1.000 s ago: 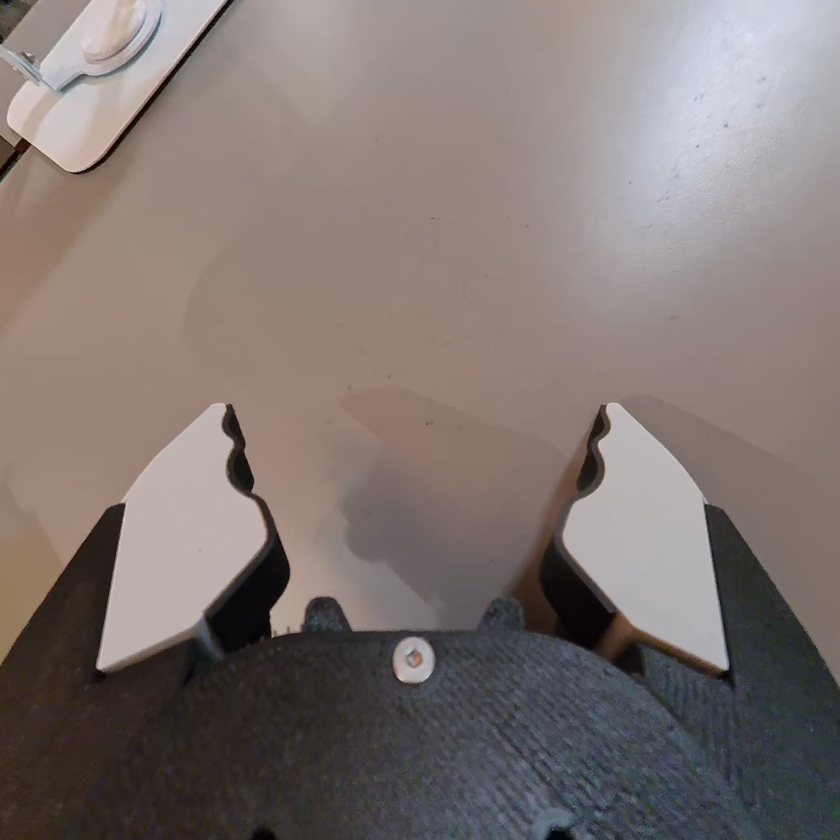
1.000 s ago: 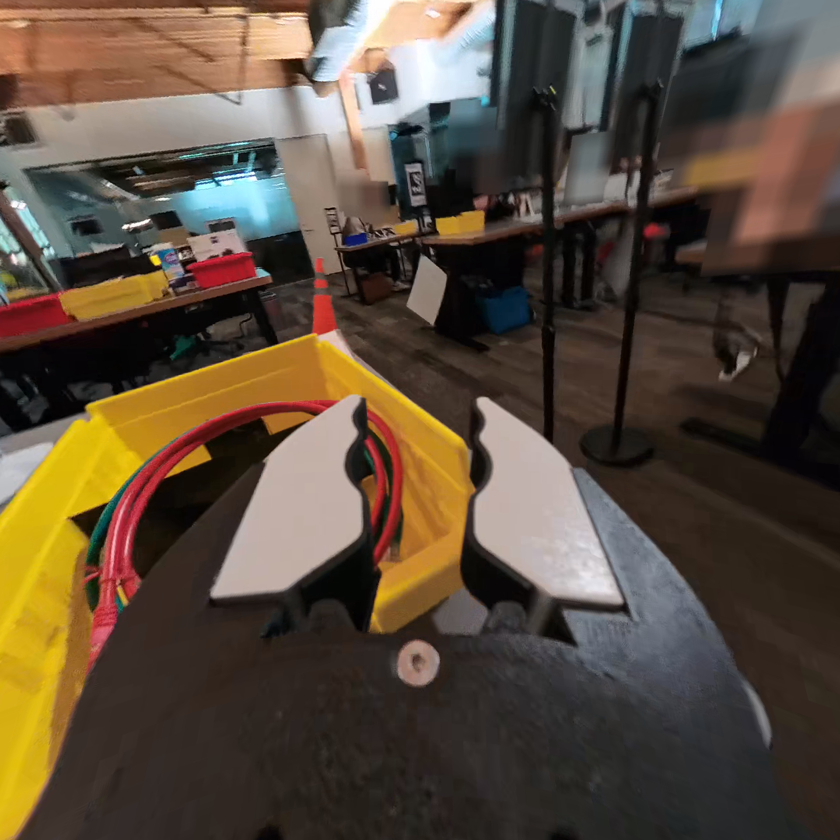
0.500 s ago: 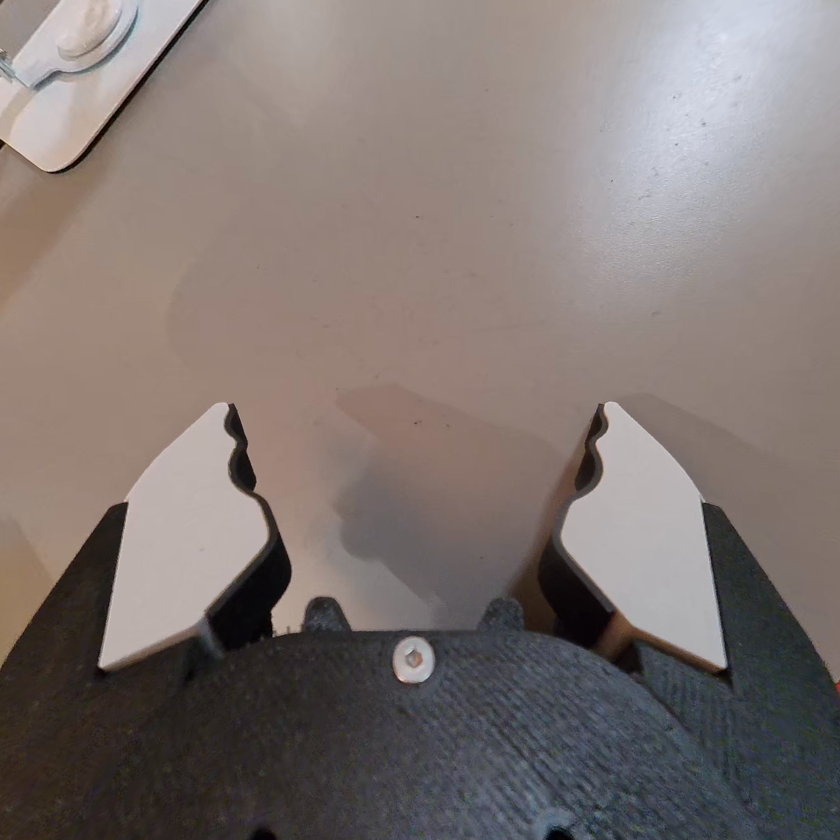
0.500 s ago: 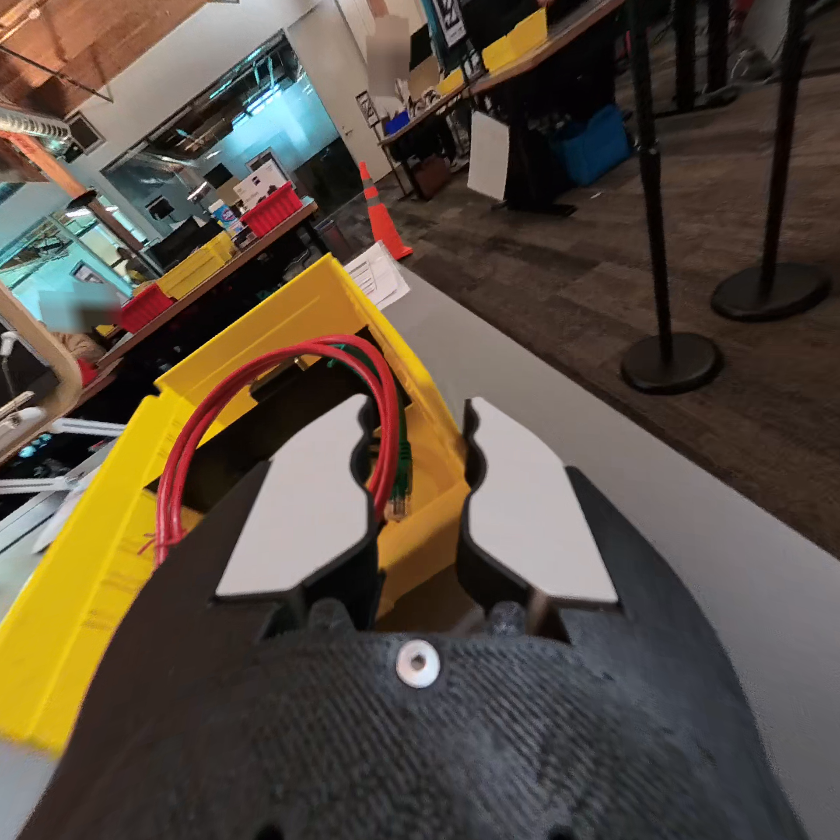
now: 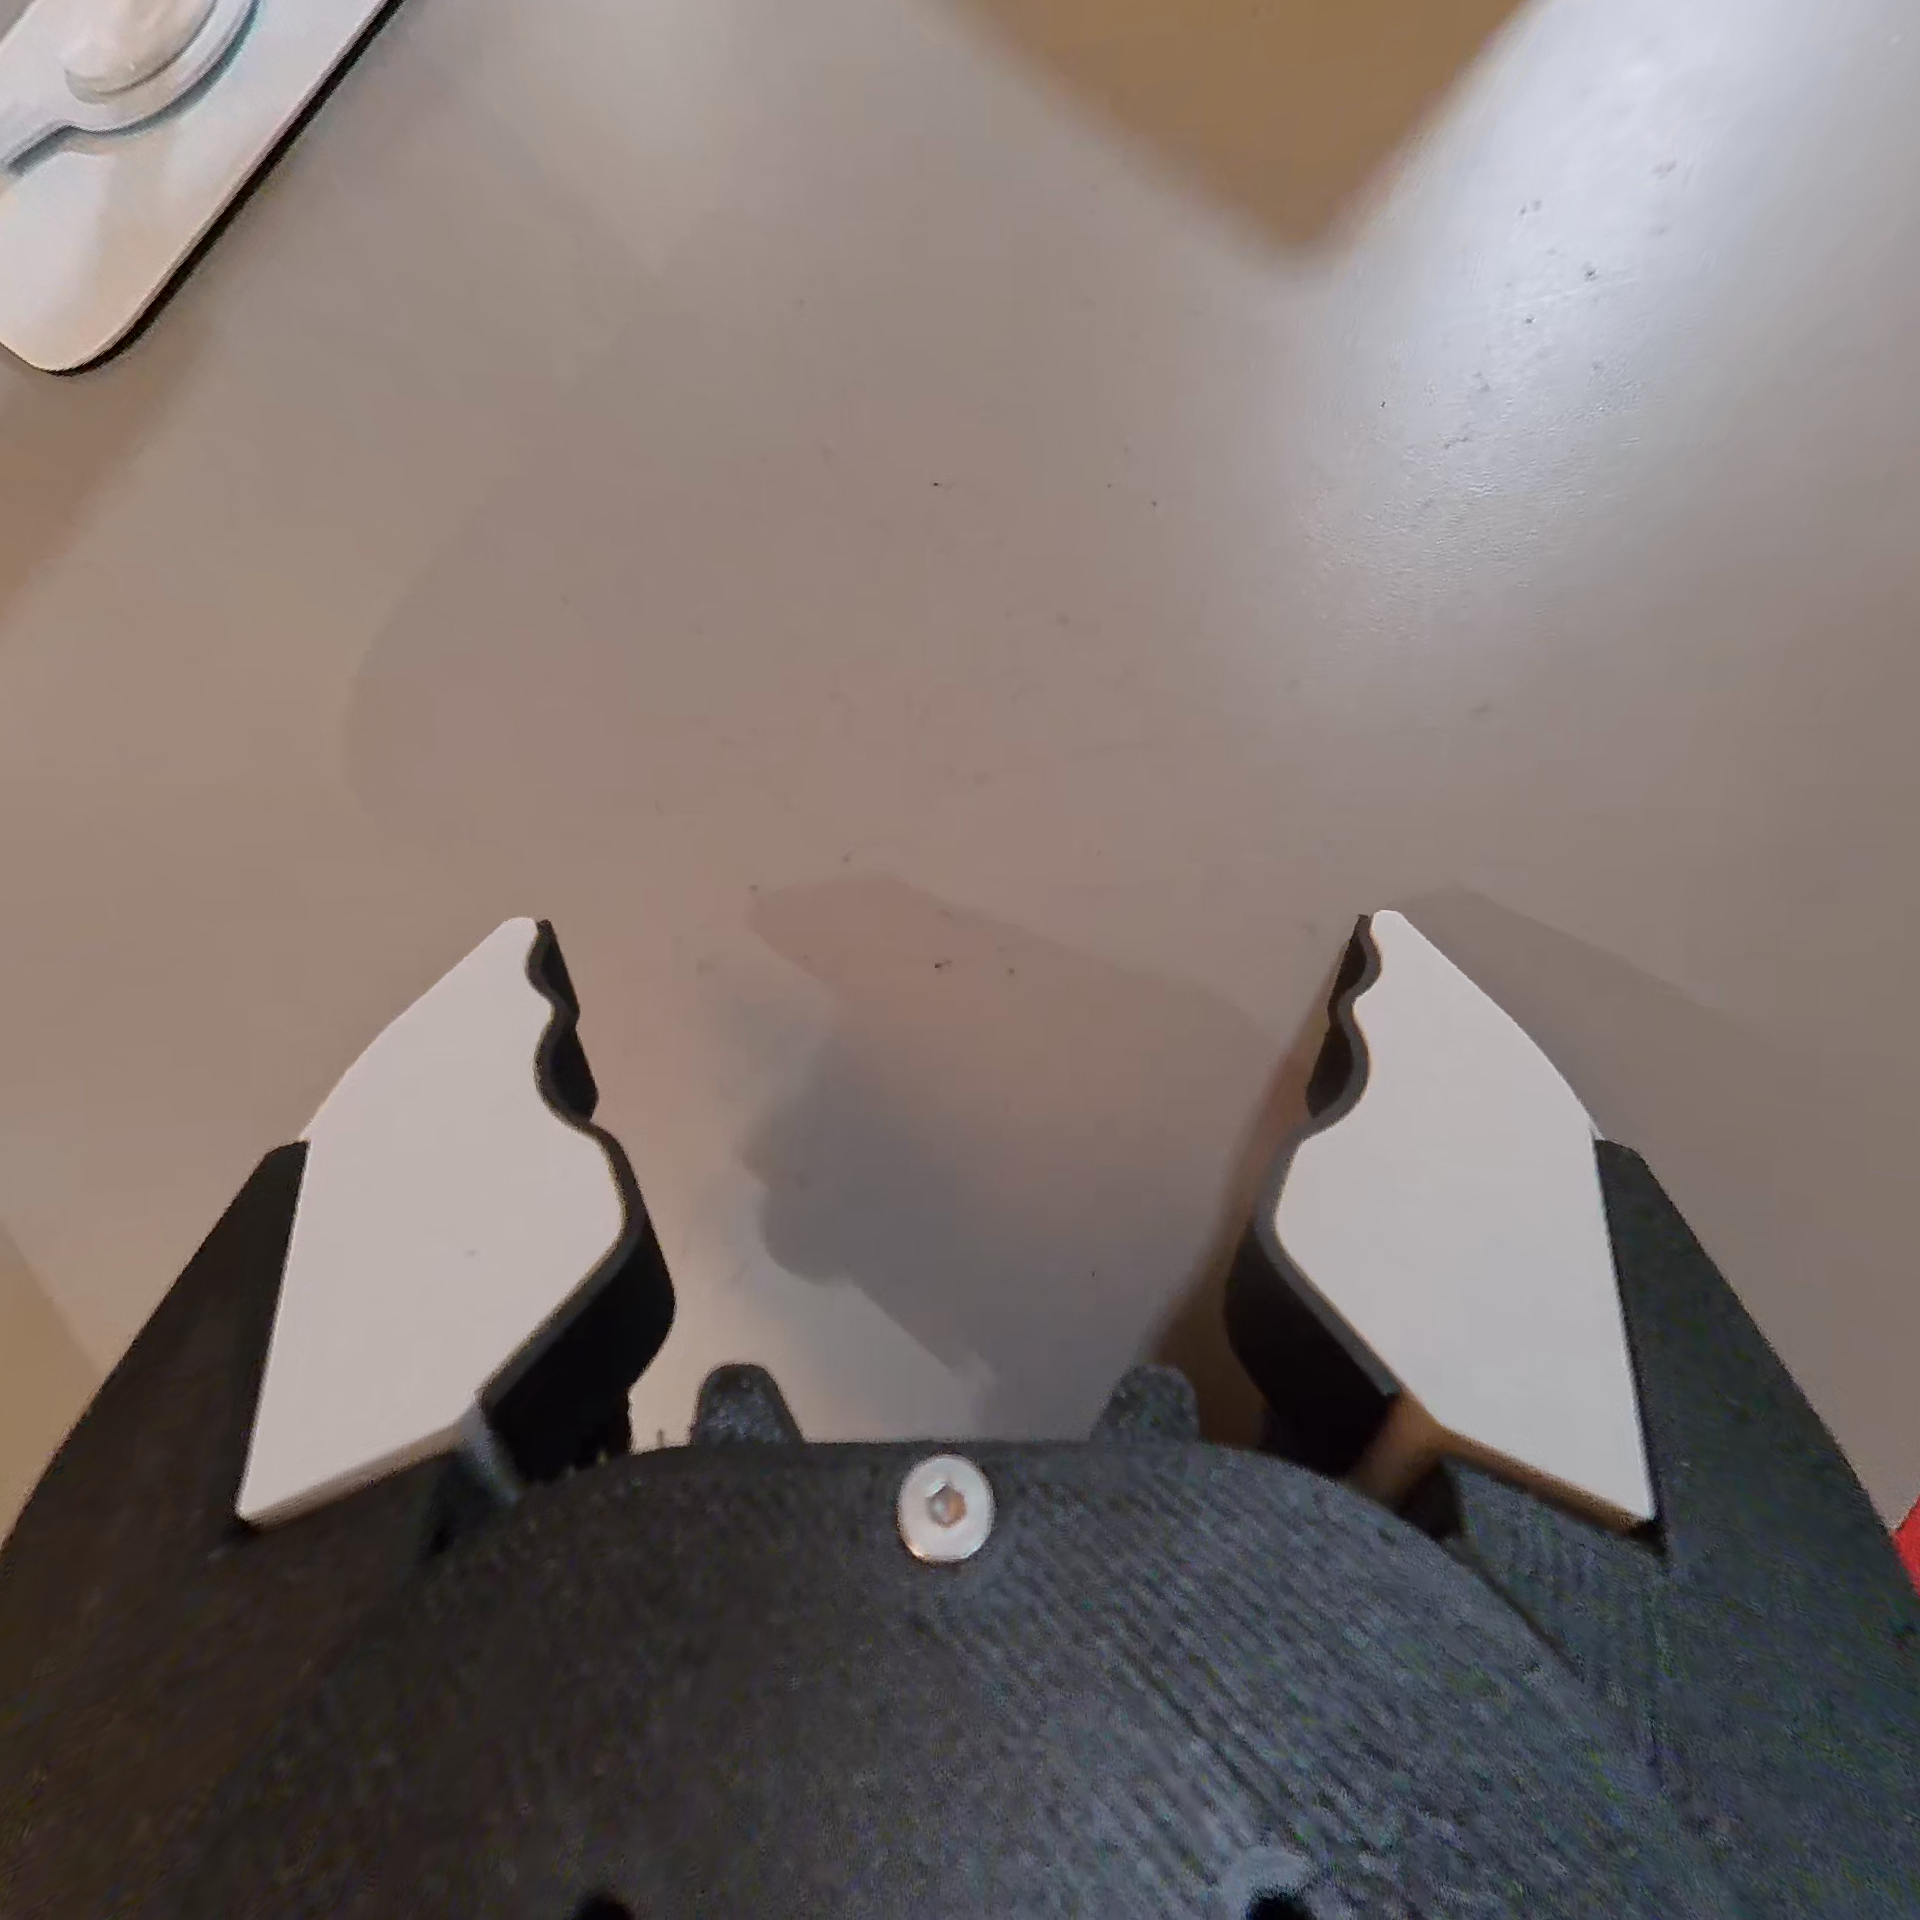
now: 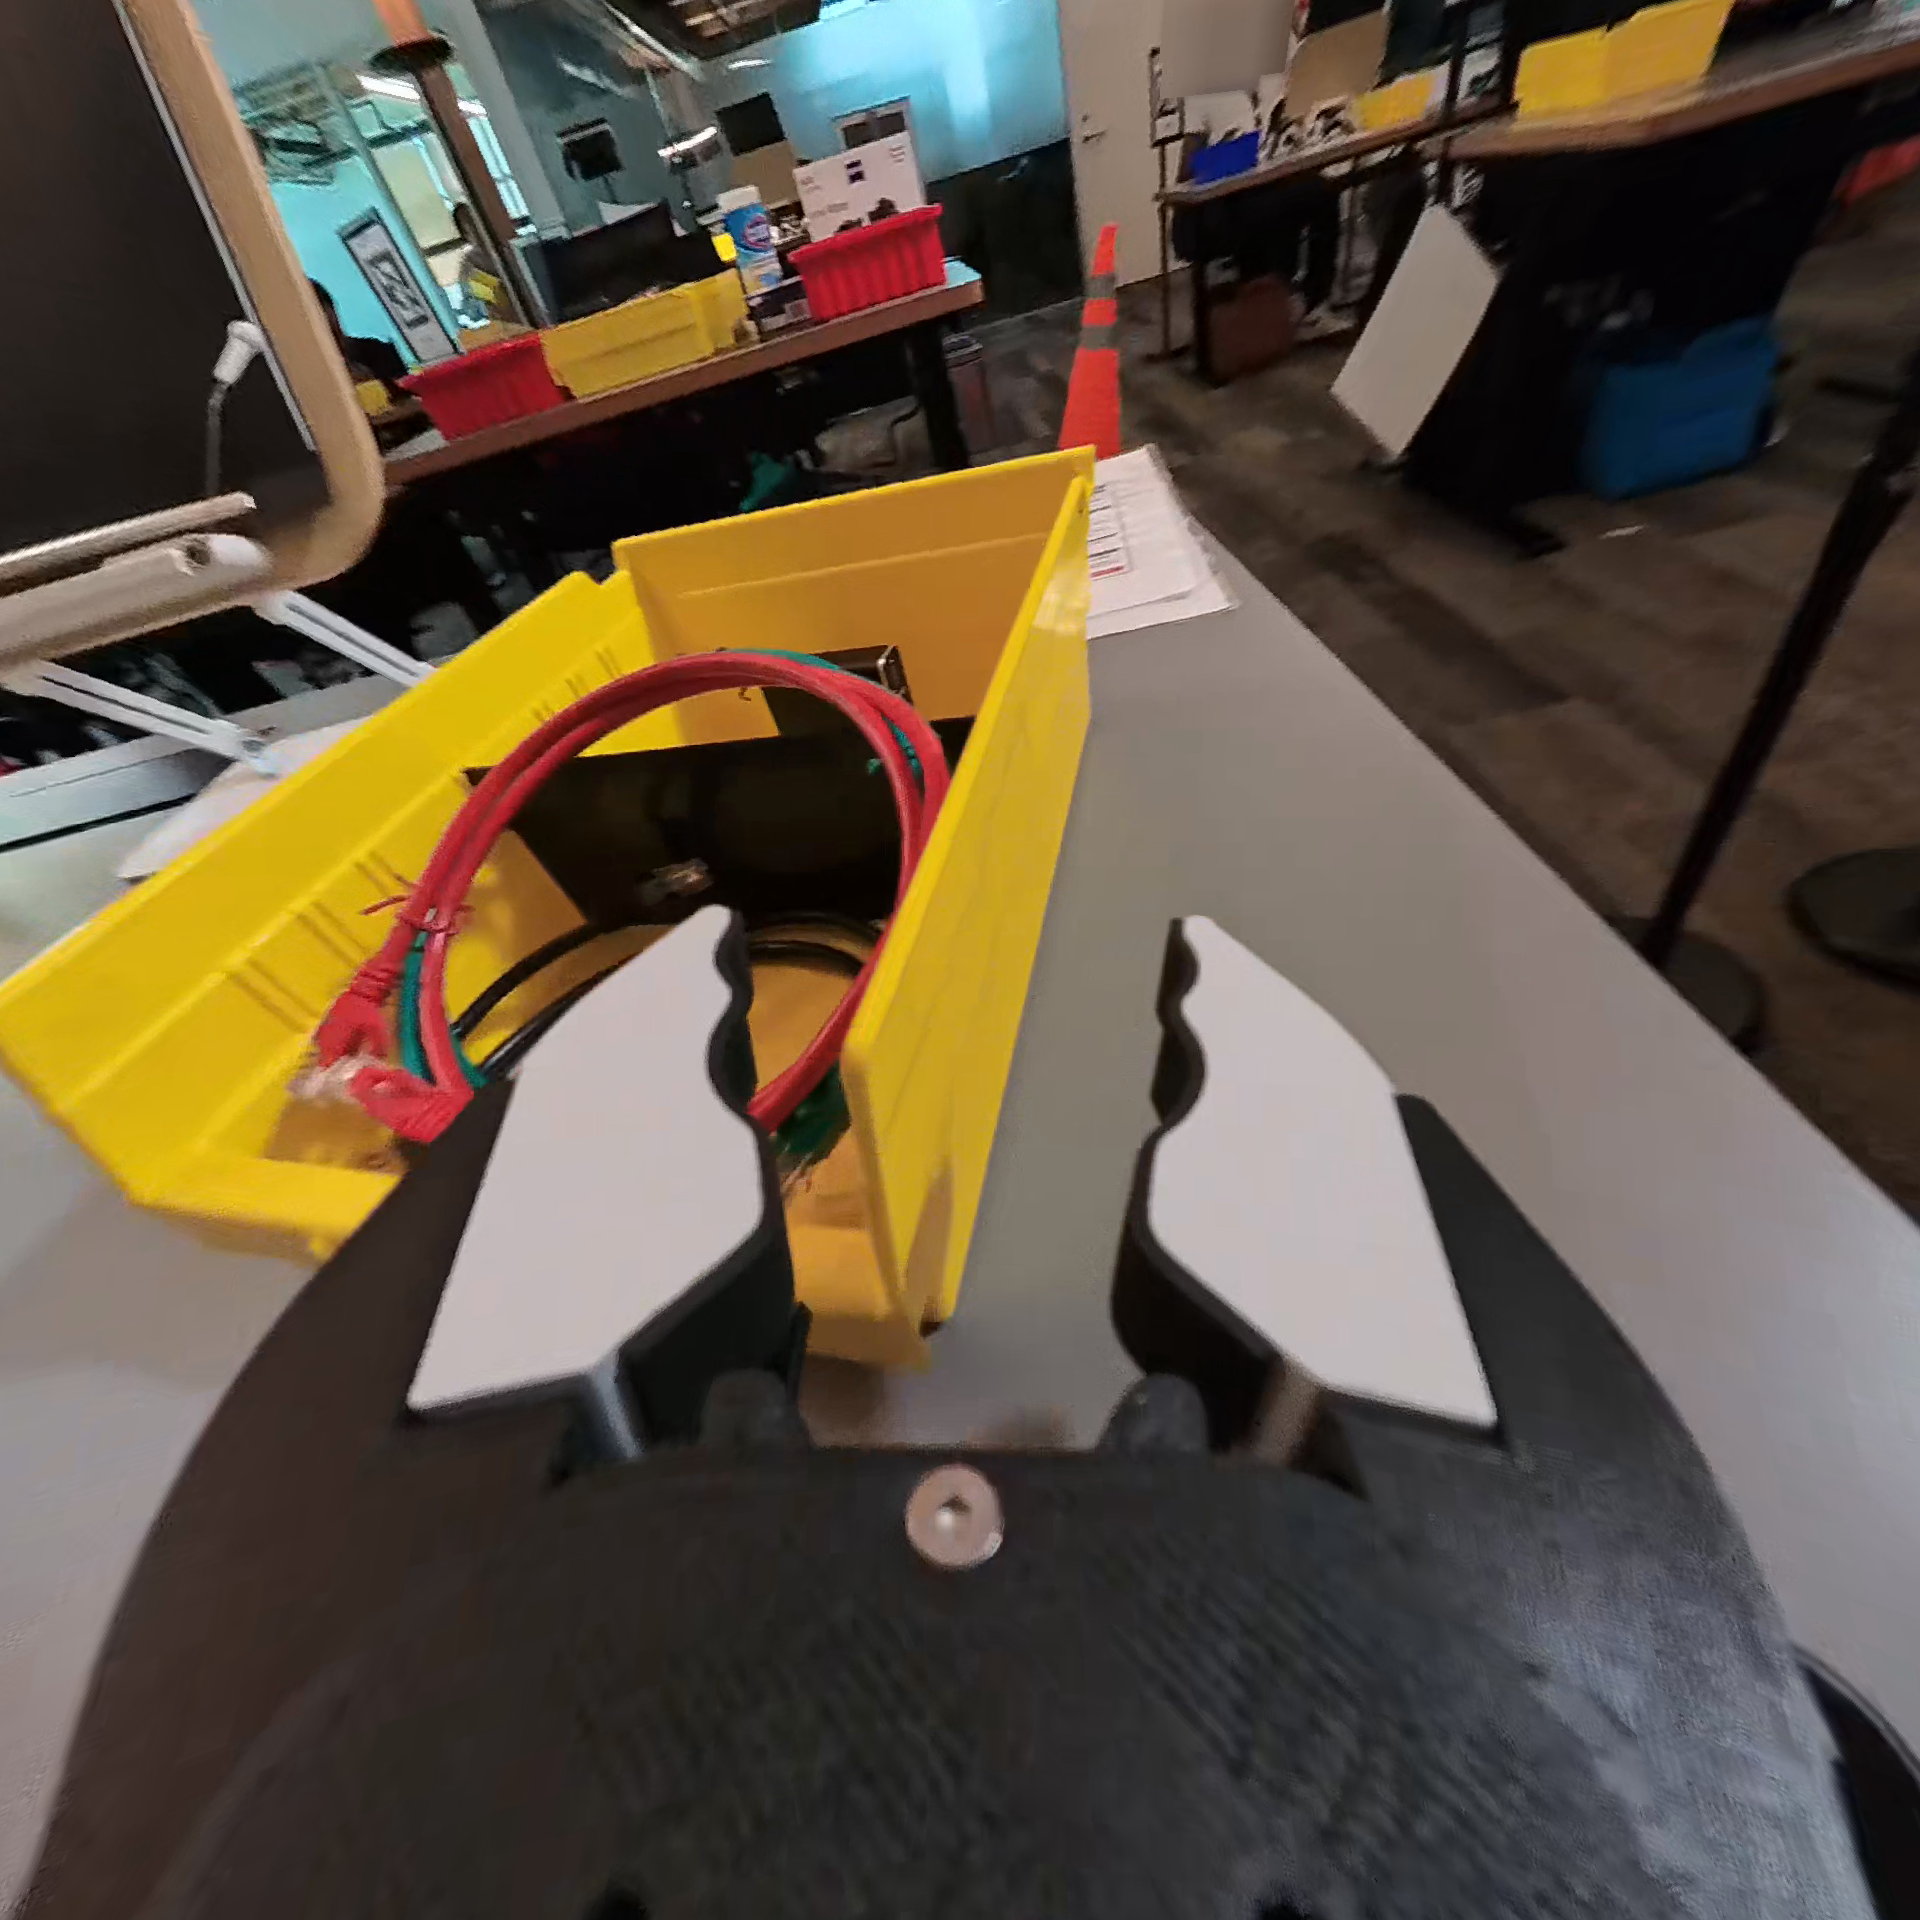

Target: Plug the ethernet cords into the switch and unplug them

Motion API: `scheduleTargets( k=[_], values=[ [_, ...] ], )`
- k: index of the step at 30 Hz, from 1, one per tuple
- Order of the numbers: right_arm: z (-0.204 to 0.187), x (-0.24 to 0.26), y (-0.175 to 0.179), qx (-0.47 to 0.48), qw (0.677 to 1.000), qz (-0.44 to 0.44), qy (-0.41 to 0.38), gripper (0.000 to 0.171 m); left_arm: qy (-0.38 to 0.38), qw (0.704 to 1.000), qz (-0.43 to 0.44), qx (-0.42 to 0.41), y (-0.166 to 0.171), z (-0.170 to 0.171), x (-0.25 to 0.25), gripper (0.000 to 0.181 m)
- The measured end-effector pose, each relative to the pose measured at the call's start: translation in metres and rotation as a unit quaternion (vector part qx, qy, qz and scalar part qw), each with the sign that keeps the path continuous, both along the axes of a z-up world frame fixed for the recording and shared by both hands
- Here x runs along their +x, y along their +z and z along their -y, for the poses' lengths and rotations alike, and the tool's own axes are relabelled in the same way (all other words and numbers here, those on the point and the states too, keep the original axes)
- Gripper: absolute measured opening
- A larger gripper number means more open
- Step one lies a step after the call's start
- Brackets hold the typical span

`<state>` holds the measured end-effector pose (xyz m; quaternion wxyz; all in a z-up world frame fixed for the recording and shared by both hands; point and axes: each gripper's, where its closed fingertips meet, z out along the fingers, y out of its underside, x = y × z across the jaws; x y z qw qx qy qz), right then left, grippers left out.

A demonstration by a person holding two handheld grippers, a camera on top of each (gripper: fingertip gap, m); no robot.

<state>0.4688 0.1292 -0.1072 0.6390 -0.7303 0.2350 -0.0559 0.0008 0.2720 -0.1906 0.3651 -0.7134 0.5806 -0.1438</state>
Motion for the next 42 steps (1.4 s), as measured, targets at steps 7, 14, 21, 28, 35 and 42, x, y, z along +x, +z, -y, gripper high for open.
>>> scheduleTargets(
  k=[7,14,21,28,35,42],
  values=[
    [-0.013,0.022,-0.003,0.000,0.998,-0.018,-0.056,0.077,-0.002,1.000,-0.001,-0.003,0.000,0.001,0.000,0.135],
    [-0.029,0.017,-0.022,-0.081,0.996,-0.014,-0.044,0.061,-0.002,1.000,-0.001,-0.004,0.000,0.001,0.000,0.135],
    [-0.034,0.013,-0.027,-0.077,0.995,-0.054,-0.013,0.018,-0.003,1.000,-0.001,-0.001,0.000,0.001,0.000,0.135],
    [-0.023,0.020,-0.024,0.015,0.987,-0.159,-0.014,0.020,-0.008,1.000,0.000,0.001,0.000,0.003,0.001,0.132],
    [-0.015,0.016,-0.023,0.018,0.987,-0.160,-0.002,0.020,-0.011,1.000,-0.001,-0.004,0.000,0.004,0.001,0.130],
    [-0.011,0.007,-0.017,0.027,0.987,-0.161,0.011,0.018,-0.012,1.000,-0.001,-0.008,-0.001,0.004,0.001,0.129]
  ],
)
